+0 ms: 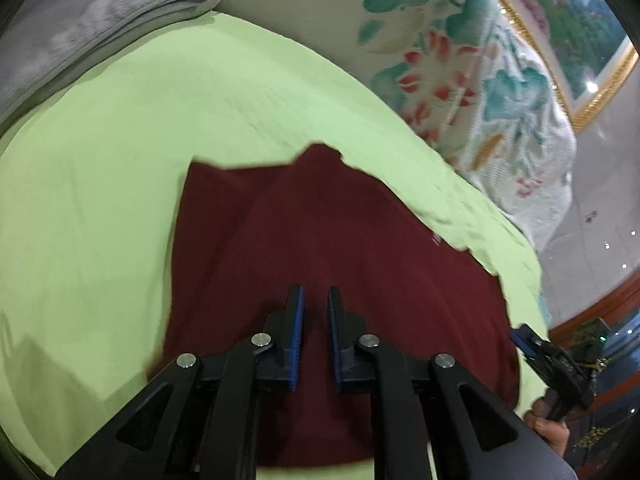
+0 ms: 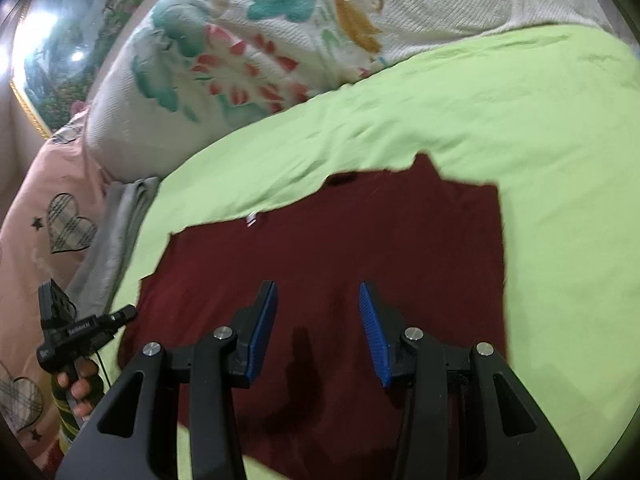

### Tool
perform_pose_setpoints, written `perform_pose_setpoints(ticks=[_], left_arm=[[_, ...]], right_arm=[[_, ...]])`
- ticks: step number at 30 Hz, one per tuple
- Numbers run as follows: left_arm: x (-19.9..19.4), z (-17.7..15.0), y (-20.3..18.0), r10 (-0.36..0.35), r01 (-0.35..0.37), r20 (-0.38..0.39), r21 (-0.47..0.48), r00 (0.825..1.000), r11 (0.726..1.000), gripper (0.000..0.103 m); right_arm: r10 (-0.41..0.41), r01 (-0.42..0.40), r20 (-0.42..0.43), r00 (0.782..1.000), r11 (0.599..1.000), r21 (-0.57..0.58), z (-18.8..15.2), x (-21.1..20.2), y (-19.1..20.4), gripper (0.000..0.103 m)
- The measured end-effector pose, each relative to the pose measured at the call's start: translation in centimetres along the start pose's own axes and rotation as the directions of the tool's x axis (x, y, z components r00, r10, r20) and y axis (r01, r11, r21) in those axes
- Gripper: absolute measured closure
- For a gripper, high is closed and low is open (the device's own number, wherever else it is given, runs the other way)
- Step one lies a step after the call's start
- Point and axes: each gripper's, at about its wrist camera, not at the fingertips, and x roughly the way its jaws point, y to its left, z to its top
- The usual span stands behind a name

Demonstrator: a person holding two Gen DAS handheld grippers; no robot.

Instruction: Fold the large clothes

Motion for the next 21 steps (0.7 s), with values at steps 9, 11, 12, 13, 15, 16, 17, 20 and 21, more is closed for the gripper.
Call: perform_pose_setpoints(ticks=[9, 11, 12, 13, 15, 16, 17, 20, 21], left_arm=[[-3.9, -9.1, 0.1, -0.146, 0.142, -0.060, -0.066, 0.987, 0.988, 0.067], [-3.4, -9.7, 0.2, -0.148, 0.141, -0.075, -0.084, 0.986, 0.986, 0.064], [-3.1, -10.0, 0.3, -0.149, 0.142, -0.081, -0.094, 0.985, 0.985, 0.063], [-3.1, -10.2, 0.6, -0.153, 0.144, -0.085, -0.111, 0.984, 0.983, 0.063], [-3.2, -10.6, 1.1, -0.159, 0.147, -0.079, -0.137, 0.984, 0.980, 0.056], [-3.2, -10.6, 1.2, -0.158, 0.146, -0.074, -0.147, 0.985, 0.978, 0.053], [-3.3, -10.6, 1.5, -0.155, 0.143, -0.063, -0.161, 0.986, 0.977, 0.050], [-3.3, -10.6, 2.0, -0.144, 0.133, -0.053, -0.181, 0.988, 0.975, 0.045], [-3.2, -10.5, 2.2, -0.143, 0.130, -0.054, -0.192, 0.988, 0.973, 0.045]], right_arm=[[0.106, -0.106, -0.030, 0.994, 0.994, 0.014, -5.6, -0.1, 3.8, 0.061], [0.125, -0.126, -0.034, 0.992, 0.992, -0.005, -5.7, 0.2, 5.0, 0.065], [0.138, -0.138, -0.035, 0.990, 0.990, -0.017, -5.5, 0.5, 5.8, 0.066], [0.141, -0.142, -0.036, 0.989, 0.989, -0.028, -5.4, 0.7, 6.4, 0.067], [0.141, -0.143, -0.033, 0.989, 0.989, -0.043, -5.0, 1.1, 7.2, 0.068], [0.142, -0.143, -0.034, 0.989, 0.989, -0.043, -4.8, 1.5, 7.6, 0.070], [0.140, -0.141, -0.038, 0.989, 0.989, -0.041, -4.5, 2.1, 7.9, 0.073], [0.117, -0.119, -0.051, 0.992, 0.992, -0.030, -4.2, 3.4, 8.4, 0.080], [0.117, -0.118, -0.057, 0.992, 0.993, -0.023, -4.2, 3.9, 8.6, 0.081]])
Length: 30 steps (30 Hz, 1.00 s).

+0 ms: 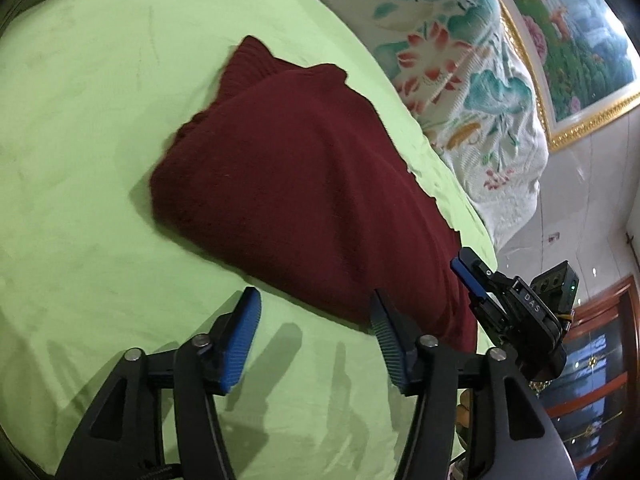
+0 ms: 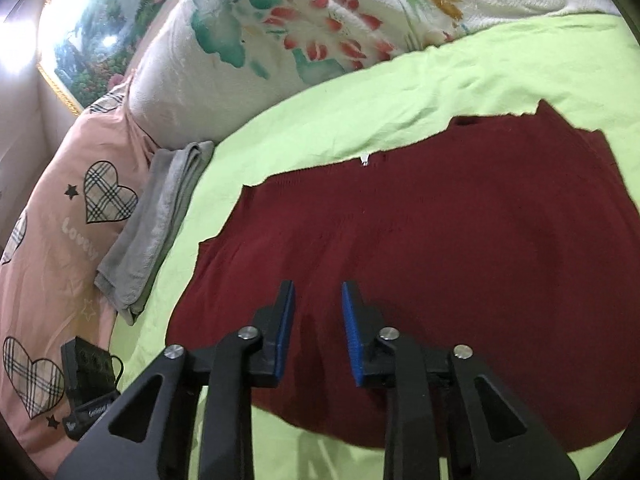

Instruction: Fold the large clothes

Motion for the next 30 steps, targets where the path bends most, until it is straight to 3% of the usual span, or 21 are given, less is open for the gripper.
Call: perform_pose_setpoints(ticks=[8, 11, 17, 19, 20, 21, 22, 27, 30], left_arm=[[0.7, 0.9, 1.2, -0.015, 0.018, 0.036, -0.081, 0.999, 0.997, 0.043], [1.4, 2.0, 1.1, -0.002, 0.007, 0.056, -0.092, 0.998, 0.996, 0.043], [2.5, 4.0, 0.8, 0.014, -0.004, 0.096, -0.107, 0.995, 0.994, 0.043], [2.9, 4.5, 0.5, 0.028, -0.017, 0.113, -0.093, 0.993, 0.996, 0.050], [3.0, 4.8, 0.3, 0.033, -0.023, 0.115, -0.087, 0.993, 0.996, 0.064], [3.3, 5.0, 0.3, 0.031, -0.022, 0.112, -0.083, 0.993, 0.996, 0.085], [3.5, 5.2, 0.2, 0.019, -0.010, 0.106, -0.082, 0.994, 0.997, 0.089], [2.4, 5.8, -3.3, -0.024, 0.019, 0.153, 0.030, 0.988, 0.999, 0.092], [1.7, 5.8, -7.3, -0.097, 0.076, 0.160, 0.127, 0.982, 0.989, 0.092]], right_arm=[[-0.041, 0.041, -0.026, 0.999, 0.999, -0.004, 0.2, 2.8, 1.1, 0.090], [-0.112, 0.106, -0.117, 0.987, 0.993, -0.055, -0.5, 5.8, 0.9, 0.095], [-0.111, 0.102, -0.105, 0.988, 0.991, -0.090, -1.0, 6.2, 0.6, 0.096], [-0.112, 0.103, -0.096, 0.989, 0.990, -0.098, -1.2, 6.1, 0.6, 0.096], [-0.107, 0.098, -0.093, 0.990, 0.991, -0.094, -1.2, 6.0, 0.5, 0.096], [-0.098, 0.090, -0.092, 0.991, 0.992, -0.085, -1.2, 6.0, 0.3, 0.096], [-0.092, 0.085, -0.092, 0.991, 0.993, -0.079, -1.2, 6.0, 0.2, 0.096], [-0.070, 0.064, -0.088, 0.994, 0.996, -0.064, -1.3, 5.9, -0.1, 0.096], [-0.045, 0.041, -0.091, 0.995, 0.998, -0.041, -1.3, 6.0, -0.3, 0.096]])
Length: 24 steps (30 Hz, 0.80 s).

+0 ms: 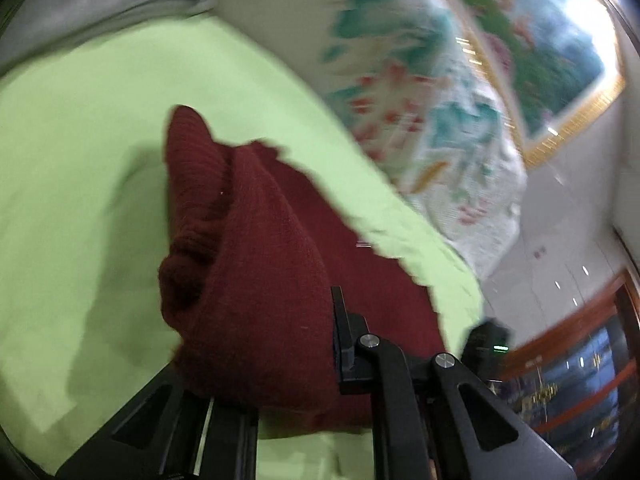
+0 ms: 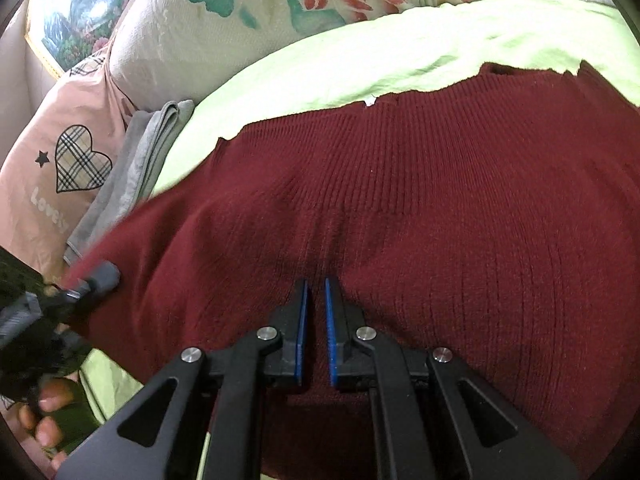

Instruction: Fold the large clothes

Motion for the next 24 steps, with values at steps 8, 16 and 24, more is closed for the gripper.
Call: perform_pose_setpoints(ticks=[8, 16, 24], left_arm=[[5.6, -2.7, -12.0, -0.121, 0.160, -0.144, 0.296, 0.982, 0.942, 0.092], [12.9, -8.5, -13.4, -0.018, 0.137, -0.298, 0.381, 0.954, 0.915, 0.093], [10.9, -9.1, -15.2, 0.064, 0.047, -0.189, 0.529, 0.980, 0.848, 0.092]], right_arm=[[0.198, -0.233, 0.140, 0.970, 0.925, 0.301, 0.5, -6.2, -7.5, 0.092], [0.231, -0.312, 0.241, 0.943, 0.867, 0.389, 0.6, -11.9, -13.3, 0.050], [0.260, -0.288, 0.125, 0.957, 0.899, 0.329, 3.7, -10.4, -11.4, 0.026]])
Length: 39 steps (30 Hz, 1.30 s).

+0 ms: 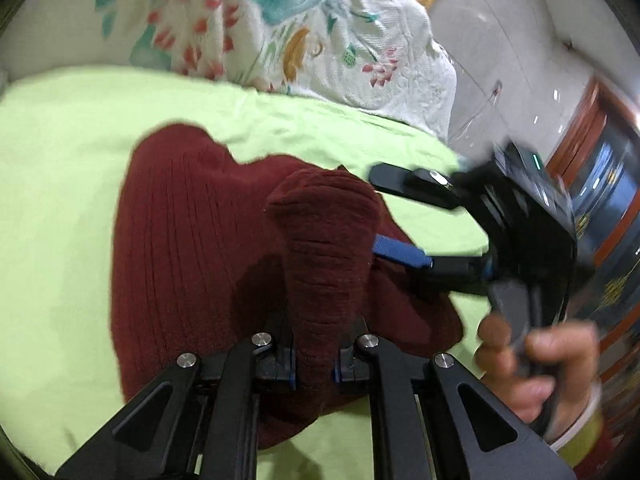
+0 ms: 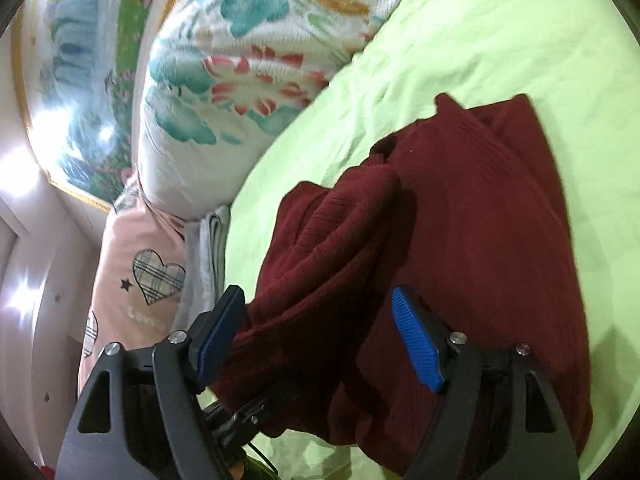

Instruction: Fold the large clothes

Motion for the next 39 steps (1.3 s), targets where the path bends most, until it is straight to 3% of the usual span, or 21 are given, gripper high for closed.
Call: perform_pose_setpoints(ticks=[4, 7, 9, 10, 13, 17, 20, 25, 27, 32, 35, 36, 37, 39], left_arm=[[0.1, -1.1, -2.6, 0.119, -0.124, 0.044, 0.160, 0.992, 0.979, 0.092], [0.7, -1.7, -3.9, 0.160, -0.169, 0.059, 0.216, 0.985, 0.962, 0.092], [0.9, -1.8, -4.1, 0.168, -0.177, 0.058, 0.229, 0.984, 0.957, 0.092], [1.1, -1.6, -4.2, 0.170, -0.178, 0.056, 0.229, 0.984, 0.957, 0.092], [0.5, -0.9, -4.5, 0.165, -0.176, 0.069, 0.230, 0.984, 0.957, 0.092], [-0.2, 0.4, -7.1, 0.100, -0.125, 0.110, 0.245, 0.989, 0.961, 0.092], [1.4, 0.8, -9.0, 0.051, -0.069, 0.075, 0.263, 0.996, 0.962, 0.092], [6.4, -0.2, -9.0, 0.043, -0.030, -0.059, 0.211, 0.997, 0.977, 0.092], [6.7, -0.4, -8.9, 0.034, -0.021, -0.064, 0.198, 0.997, 0.980, 0.092], [7.2, -0.9, -9.6, 0.054, -0.029, -0.087, 0.271, 0.995, 0.962, 0.090], [6.5, -0.9, -9.6, 0.037, -0.009, -0.103, 0.261, 0.994, 0.965, 0.076], [6.4, -0.6, -9.4, 0.023, 0.007, -0.117, 0.247, 0.993, 0.969, 0.068], [5.9, -0.5, -9.3, 0.004, 0.026, -0.129, 0.229, 0.992, 0.973, 0.065], [4.2, -0.2, -9.2, -0.021, 0.049, -0.137, 0.203, 0.990, 0.978, 0.056]], right_arm=[[-0.029, 0.027, -0.107, 0.994, 1.000, -0.015, 1.7, 2.8, 0.4, 0.024], [-0.035, 0.035, -0.154, 0.987, 0.999, -0.001, 2.9, 5.3, -0.2, 0.024], [-0.049, 0.049, -0.169, 0.984, 0.999, -0.007, 3.5, 6.5, -0.5, 0.046], [-0.068, 0.065, -0.171, 0.983, 0.998, -0.018, 3.6, 6.8, -0.6, 0.079], [-0.057, 0.050, -0.123, 0.991, 0.997, -0.064, 4.6, 5.9, 0.2, 0.086], [-0.033, 0.034, 0.009, 0.999, 0.976, -0.214, 5.1, 1.2, 3.3, 0.087], [-0.093, 0.115, 0.088, 0.992, 0.952, -0.283, 5.3, -1.8, 3.5, 0.087], [-0.221, 0.225, 0.042, 0.974, 0.946, -0.235, 5.3, -1.3, -1.8, 0.087], [-0.241, 0.244, 0.040, 0.970, 0.943, -0.227, 4.8, -1.0, -3.3, 0.087], [-0.233, 0.240, 0.058, 0.971, 0.948, -0.208, 4.5, -1.3, -3.9, 0.087], [-0.240, 0.249, 0.070, 0.968, 0.944, -0.216, 4.2, -1.6, -3.8, 0.085], [-0.254, 0.264, 0.076, 0.964, 0.942, -0.208, 4.0, -1.7, -3.9, 0.082], [-0.263, 0.274, 0.081, 0.961, 0.941, -0.198, 4.1, -1.7, -4.0, 0.075], [-0.277, 0.288, 0.087, 0.957, 0.943, -0.165, 3.9, -2.5, -4.3, 0.071]])
